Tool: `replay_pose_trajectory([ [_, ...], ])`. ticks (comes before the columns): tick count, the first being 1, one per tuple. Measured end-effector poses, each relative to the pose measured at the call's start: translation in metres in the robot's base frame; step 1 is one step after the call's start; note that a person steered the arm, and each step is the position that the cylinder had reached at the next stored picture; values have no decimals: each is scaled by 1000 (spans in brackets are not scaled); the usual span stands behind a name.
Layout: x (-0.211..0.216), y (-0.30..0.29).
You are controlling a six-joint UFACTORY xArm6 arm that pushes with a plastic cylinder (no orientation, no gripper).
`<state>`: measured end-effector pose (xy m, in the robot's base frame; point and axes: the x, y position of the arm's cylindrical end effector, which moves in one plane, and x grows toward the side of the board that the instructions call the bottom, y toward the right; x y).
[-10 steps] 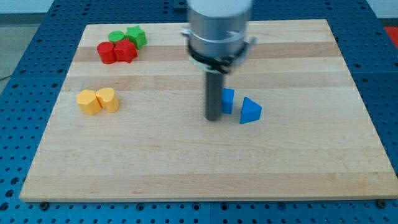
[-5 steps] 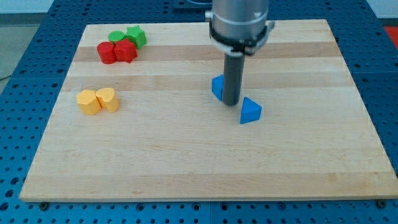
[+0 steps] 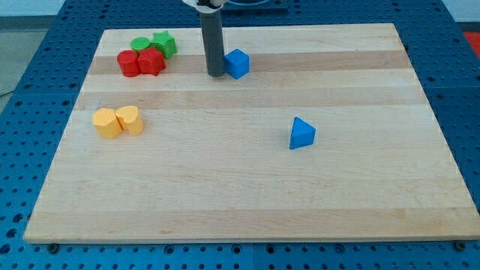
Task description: Place blue cube to the bottom right of the green star
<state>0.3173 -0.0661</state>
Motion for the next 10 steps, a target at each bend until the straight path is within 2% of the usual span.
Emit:
replay_pose_trajectory([
  [1, 33, 16],
  [2, 39, 58],
  [3, 7, 68],
  [4, -11, 25],
  [5, -11, -9],
  [6, -11, 34],
  [7, -28, 76],
  [8, -43, 61],
  [10, -43, -24],
])
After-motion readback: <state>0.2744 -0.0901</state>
